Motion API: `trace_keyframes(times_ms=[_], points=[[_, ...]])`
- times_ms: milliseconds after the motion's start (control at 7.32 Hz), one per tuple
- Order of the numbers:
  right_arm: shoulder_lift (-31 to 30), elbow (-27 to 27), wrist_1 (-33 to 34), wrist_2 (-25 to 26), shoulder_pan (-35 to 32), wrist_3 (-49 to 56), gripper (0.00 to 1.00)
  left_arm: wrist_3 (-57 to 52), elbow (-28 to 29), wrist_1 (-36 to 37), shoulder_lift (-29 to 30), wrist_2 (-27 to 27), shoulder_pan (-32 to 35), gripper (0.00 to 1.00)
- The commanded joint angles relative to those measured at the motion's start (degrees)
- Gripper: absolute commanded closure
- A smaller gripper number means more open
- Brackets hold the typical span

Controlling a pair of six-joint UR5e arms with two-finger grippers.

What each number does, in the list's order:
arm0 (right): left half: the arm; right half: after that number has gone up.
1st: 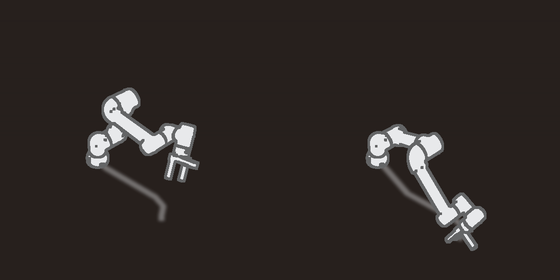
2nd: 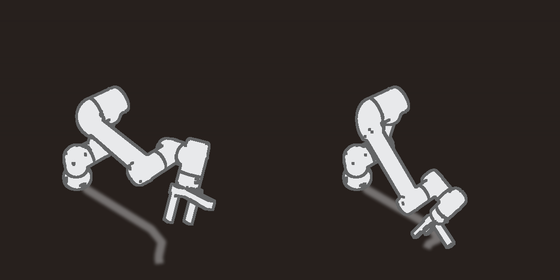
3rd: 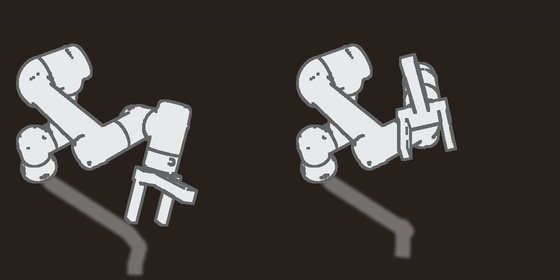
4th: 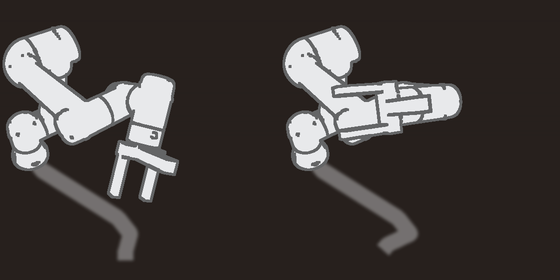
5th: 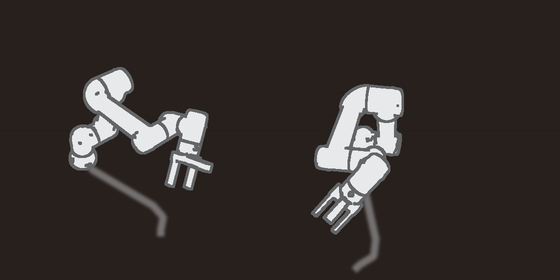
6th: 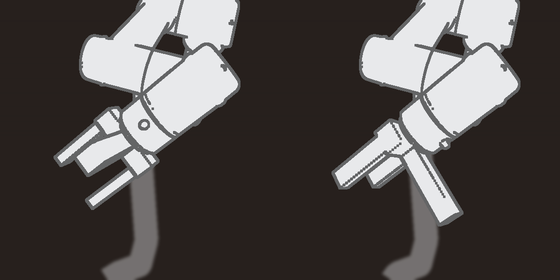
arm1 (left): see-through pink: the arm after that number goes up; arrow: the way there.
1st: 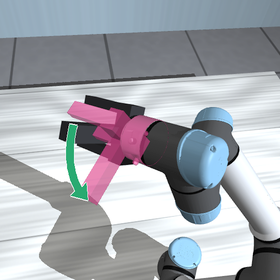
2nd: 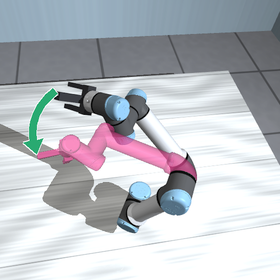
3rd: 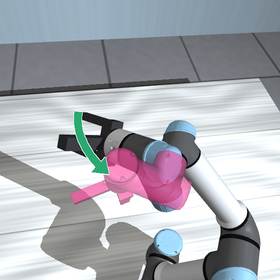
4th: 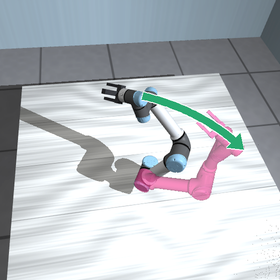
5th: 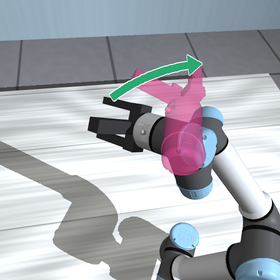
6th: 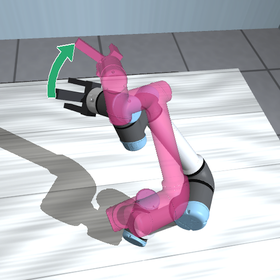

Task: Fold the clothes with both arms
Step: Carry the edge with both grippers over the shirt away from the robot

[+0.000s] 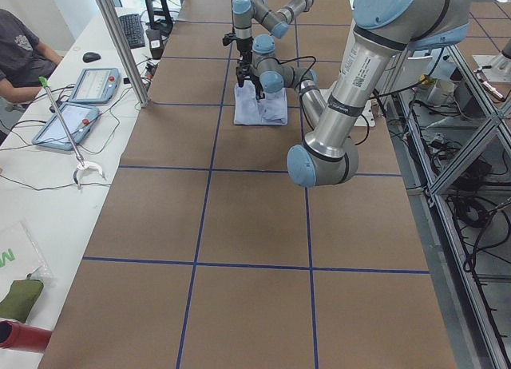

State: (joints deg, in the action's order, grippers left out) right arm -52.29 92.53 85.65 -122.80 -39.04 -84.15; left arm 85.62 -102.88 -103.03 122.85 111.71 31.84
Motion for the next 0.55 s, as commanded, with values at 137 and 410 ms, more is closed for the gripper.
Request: trace_keyframes(times_ms=[137, 410], points=[[0.7, -2.2, 0.0, -0.2, -0.1, 2.0, 1.0, 0.3, 2.9, -3.2, 0.8, 0.0, 0.4, 1.0], [0.6, -2.1, -0.4, 0.1, -0.1, 2.0, 0.01, 0.5, 2.9, -4.5, 1.0, -0.2, 1.3, 0.08]])
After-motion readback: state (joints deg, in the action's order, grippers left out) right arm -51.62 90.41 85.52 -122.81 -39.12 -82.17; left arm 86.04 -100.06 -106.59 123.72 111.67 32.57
